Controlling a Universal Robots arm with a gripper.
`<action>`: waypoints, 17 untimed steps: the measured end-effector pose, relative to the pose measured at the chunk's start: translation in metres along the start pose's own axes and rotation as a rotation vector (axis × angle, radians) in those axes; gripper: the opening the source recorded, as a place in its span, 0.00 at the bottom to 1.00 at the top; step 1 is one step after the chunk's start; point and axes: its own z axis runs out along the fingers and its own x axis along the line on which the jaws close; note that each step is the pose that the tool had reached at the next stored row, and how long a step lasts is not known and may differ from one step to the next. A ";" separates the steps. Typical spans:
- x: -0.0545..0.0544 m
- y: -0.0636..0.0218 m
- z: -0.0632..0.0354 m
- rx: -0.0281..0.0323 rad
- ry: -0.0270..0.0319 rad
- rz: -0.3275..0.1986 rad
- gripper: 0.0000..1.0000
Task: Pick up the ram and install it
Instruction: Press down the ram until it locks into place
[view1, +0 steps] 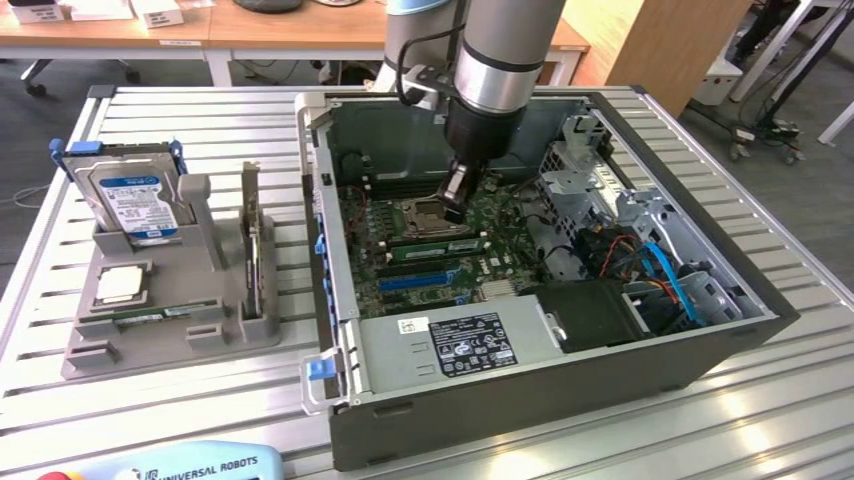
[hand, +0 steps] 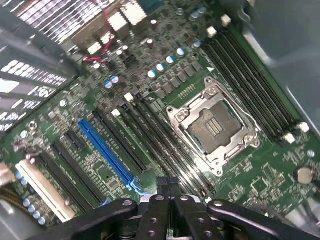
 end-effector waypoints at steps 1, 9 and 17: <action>0.000 0.0000 0.0001 0.0002 -0.0004 0.017 0.10; 0.000 0.0000 0.0004 0.0014 -0.0031 0.145 0.10; 0.000 0.0000 0.0008 0.0027 -0.0056 0.267 0.10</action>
